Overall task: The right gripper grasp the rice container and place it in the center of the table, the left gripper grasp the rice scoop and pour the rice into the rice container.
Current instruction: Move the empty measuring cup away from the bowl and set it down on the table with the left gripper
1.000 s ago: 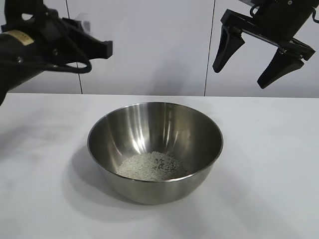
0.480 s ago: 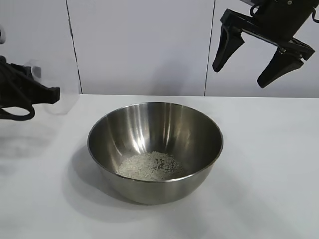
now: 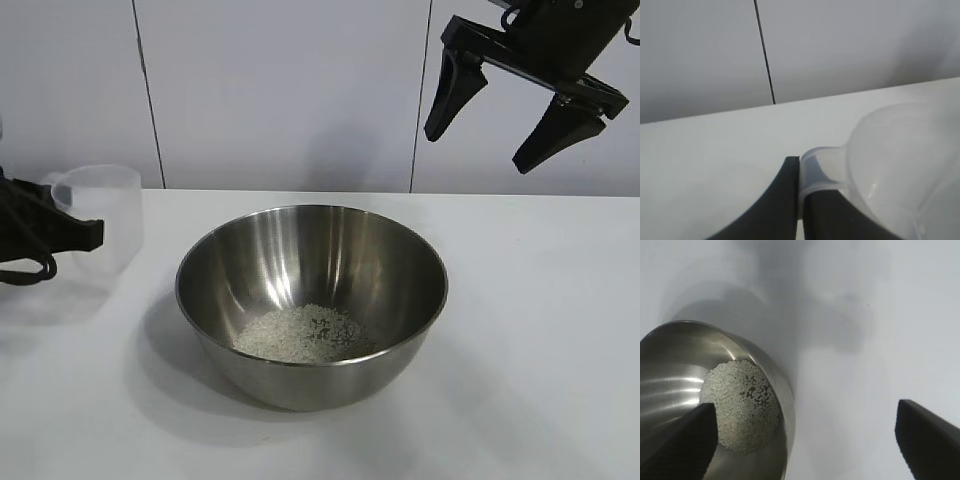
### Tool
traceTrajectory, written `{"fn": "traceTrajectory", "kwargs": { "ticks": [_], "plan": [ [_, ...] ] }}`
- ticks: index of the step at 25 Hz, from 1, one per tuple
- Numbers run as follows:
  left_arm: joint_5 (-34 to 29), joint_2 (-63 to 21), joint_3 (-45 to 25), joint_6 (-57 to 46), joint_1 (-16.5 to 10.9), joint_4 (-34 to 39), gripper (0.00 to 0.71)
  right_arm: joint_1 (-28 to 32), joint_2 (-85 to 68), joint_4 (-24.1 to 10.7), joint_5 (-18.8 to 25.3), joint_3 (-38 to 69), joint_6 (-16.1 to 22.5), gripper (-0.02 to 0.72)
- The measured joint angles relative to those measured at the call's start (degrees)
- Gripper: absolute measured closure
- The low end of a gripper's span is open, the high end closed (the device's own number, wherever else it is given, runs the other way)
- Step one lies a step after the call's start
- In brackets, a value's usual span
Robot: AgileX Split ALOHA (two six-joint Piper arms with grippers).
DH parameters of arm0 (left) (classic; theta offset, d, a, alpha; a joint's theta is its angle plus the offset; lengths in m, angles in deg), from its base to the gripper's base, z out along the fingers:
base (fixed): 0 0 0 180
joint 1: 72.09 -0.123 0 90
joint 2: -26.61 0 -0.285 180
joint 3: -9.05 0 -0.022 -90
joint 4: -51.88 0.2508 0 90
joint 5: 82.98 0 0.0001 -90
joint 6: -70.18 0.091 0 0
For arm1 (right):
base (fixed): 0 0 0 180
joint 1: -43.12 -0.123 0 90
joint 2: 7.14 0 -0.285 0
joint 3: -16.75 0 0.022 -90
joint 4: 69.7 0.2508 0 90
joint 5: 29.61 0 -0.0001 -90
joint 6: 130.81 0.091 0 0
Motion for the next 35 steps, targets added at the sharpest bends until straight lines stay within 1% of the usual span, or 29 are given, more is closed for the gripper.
{"fn": "traceTrajectory", "kwargs": {
  "ticks": [10,15,21,27,29,31,35],
  "plan": [
    [0.0,7.0,4.5,-0.3,0.0,0.7,0.707,0.0,0.0,0.1,-0.9,0.0,0.0,0.042],
    [0.2,8.0,4.8,-0.4,0.0,0.7,0.707,0.0,0.0,0.1,-1.1,0.0,0.0,0.042],
    [0.4,11.4,4.8,-0.7,0.0,0.7,0.707,0.0,0.0,0.1,-1.2,0.0,0.0,0.042],
    [0.5,11.5,4.7,-1.0,0.0,0.6,0.703,0.0,0.0,0.1,-1.2,0.0,0.0,0.042],
    [0.5,11.5,4.4,-1.0,0.0,0.6,0.672,0.0,0.0,0.1,-1.2,0.0,0.0,0.042],
    [0.6,11.5,4.0,-1.0,0.0,0.5,0.616,0.0,0.0,0.1,-1.2,0.0,0.0,0.042],
    [0.7,11.5,2.9,-1.0,0.0,0.5,0.448,0.0,0.0,0.1,-1.2,0.0,0.0,0.042]
  ]
}}
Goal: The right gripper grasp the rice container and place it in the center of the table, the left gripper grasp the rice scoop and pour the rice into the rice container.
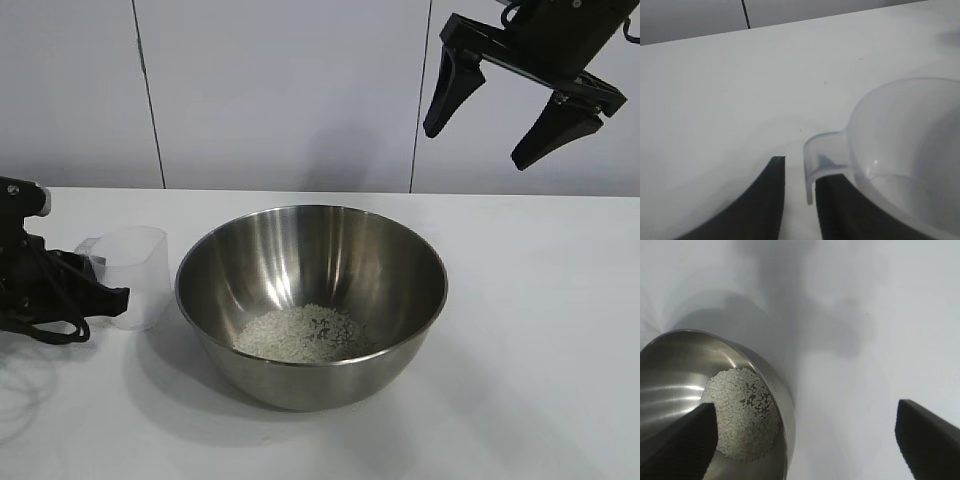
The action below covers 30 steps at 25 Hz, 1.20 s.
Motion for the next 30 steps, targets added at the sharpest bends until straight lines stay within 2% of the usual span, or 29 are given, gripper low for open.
{"fn": "traceTrajectory", "kwargs": {
  "ticks": [2,7,11,13,21,25,27,30],
  "plan": [
    [0.0,0.0,-0.7,0.0,0.0,0.0,0.375,0.0,0.0,0.0,0.0,0.0,0.0,0.042],
    [0.0,-0.1,-2.8,0.0,0.0,0.0,0.273,0.0,0.0,0.0,0.0,0.0,0.0,0.042],
    [-0.1,-3.1,-5.2,-0.2,0.0,0.0,0.149,0.0,0.0,0.0,0.0,0.0,0.0,0.042],
    [0.0,-5.0,-6.4,-0.2,0.0,-0.1,0.112,0.0,0.0,0.0,0.0,0.0,0.0,0.042],
    [-0.1,-8.8,-12.4,-0.2,0.0,-0.1,0.058,0.0,0.0,0.0,0.0,0.0,0.0,0.042],
    [-0.2,-14.0,-15.4,-2.1,0.0,0.0,0.044,0.0,0.0,0.0,0.0,0.0,0.0,0.042],
    [-3.3,-18.5,-15.6,-2.7,0.0,0.4,0.043,0.0,0.0,0.0,0.1,0.0,0.0,0.042],
    [-13.6,-25.3,-14.7,-3.6,0.0,2.4,0.043,0.0,0.0,0.0,0.1,0.0,0.0,0.042]
  ]
}}
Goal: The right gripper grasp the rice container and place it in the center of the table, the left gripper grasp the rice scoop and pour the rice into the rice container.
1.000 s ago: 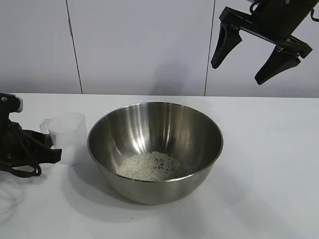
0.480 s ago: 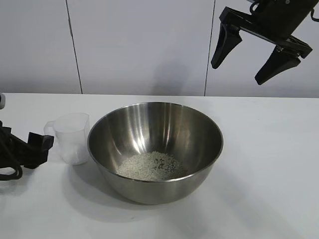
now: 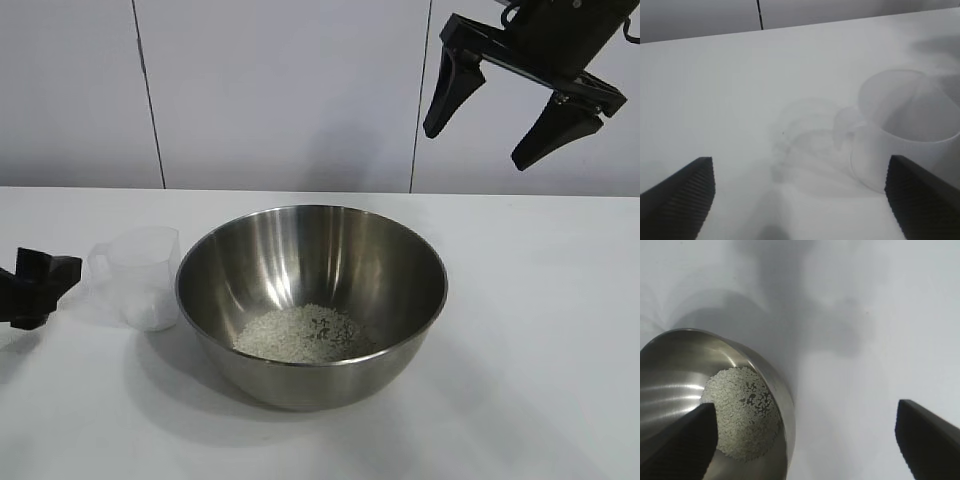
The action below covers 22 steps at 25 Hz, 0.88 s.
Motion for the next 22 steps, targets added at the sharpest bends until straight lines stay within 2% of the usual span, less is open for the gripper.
{"fn": "traceTrajectory", "kwargs": {
  "ticks": [2,5,12,16,22],
  "plan": [
    [-10.6,-4.2,2.5,-1.3,0.0,1.3,0.043,0.0,0.0,0.0,0.0,0.0,-0.1,0.042],
    [-30.7,-9.1,8.8,-2.3,0.0,3.0,0.043,0.0,0.0,0.0,0.0,0.0,-0.1,0.042],
    [-68.1,-12.8,29.8,-2.5,0.0,3.4,0.043,0.0,0.0,0.0,0.0,0.0,-0.2,0.042],
    [-84.7,-12.8,41.6,0.8,0.0,0.0,0.043,0.0,0.0,0.0,0.0,0.0,-0.2,0.042],
    [-102.7,-10.4,57.6,1.9,0.0,-10.6,0.043,0.0,0.0,0.0,0.0,0.0,-0.2,0.042]
  ]
}}
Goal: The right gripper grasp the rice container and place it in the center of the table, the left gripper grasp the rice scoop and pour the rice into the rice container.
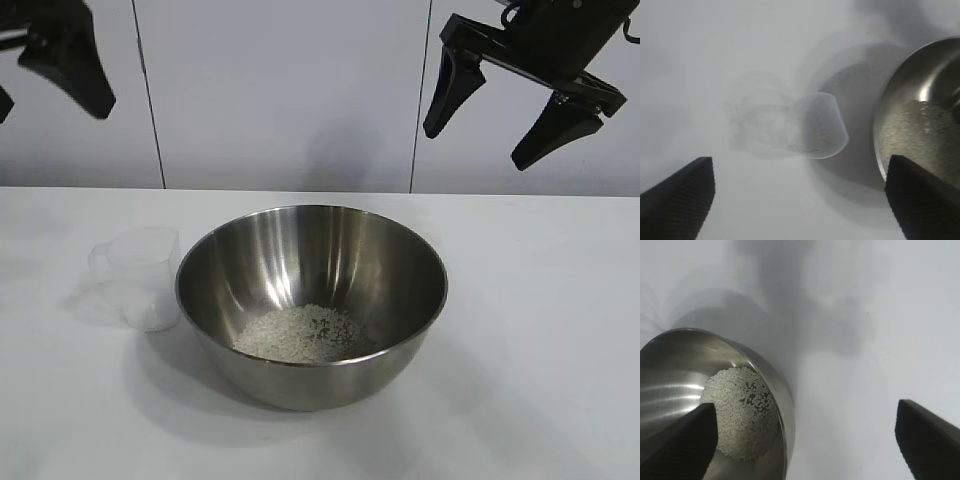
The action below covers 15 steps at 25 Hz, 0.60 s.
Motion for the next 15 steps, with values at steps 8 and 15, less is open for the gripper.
{"fn": "traceTrajectory", "kwargs": {
  "ticks": [8,15],
  "plan": [
    [-5.9,8.6,11.7,-7.0,0.0,-6.6,0.043,0.0,0.0,0.3,-0.1,0.0,0.0,0.042],
    [-4.7,13.2,12.0,-11.0,0.0,-10.6,0.043,0.0,0.0,0.5,-0.1,0.0,0.3,0.042]
  ]
}}
